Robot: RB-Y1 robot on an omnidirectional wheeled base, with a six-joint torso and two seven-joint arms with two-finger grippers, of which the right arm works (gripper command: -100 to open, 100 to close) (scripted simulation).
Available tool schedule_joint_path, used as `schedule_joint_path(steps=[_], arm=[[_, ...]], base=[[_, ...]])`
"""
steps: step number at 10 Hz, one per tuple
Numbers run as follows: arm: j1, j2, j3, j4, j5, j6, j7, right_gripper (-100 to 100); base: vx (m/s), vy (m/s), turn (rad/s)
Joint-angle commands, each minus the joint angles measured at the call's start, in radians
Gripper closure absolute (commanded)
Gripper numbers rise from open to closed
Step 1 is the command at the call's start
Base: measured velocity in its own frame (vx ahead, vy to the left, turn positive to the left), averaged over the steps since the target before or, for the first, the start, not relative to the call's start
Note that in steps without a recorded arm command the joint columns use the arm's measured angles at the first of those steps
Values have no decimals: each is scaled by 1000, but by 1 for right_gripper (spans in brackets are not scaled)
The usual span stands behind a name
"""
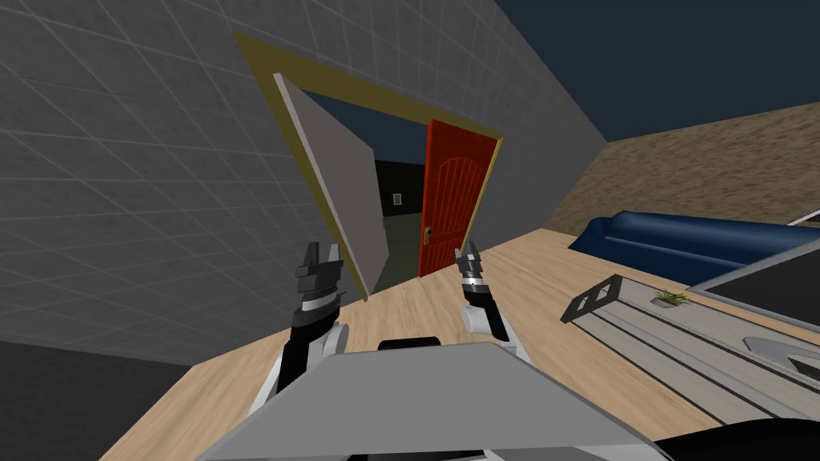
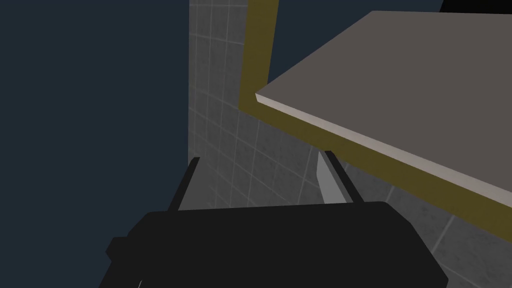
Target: Push the door open
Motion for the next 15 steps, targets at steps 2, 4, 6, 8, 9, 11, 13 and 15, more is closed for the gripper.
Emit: schedule_joint_path(steps=[2,4,6,8,9,11,13,15], arm=[[-26,-9,13,58,4,10,5,-100],[-47,-17,21,102,7,18,6,-100],[-69,-24,30,148,9,26,8,-100],[-91,-32,39,195,12,35,10,-100],[-102,-35,43,219,13,40,11,-100],[-124,-41,52,267,15,48,14,-100],[-147,-47,61,314,18,57,16,-100],[-169,-52,70,361,20,66,18,-100]], base=[[74,-74,56],[104,-85,64],[90,-87,61],[86,-88,72],[77,-92,55],[105,-97,61],[92,-89,66],[81,-97,69]])
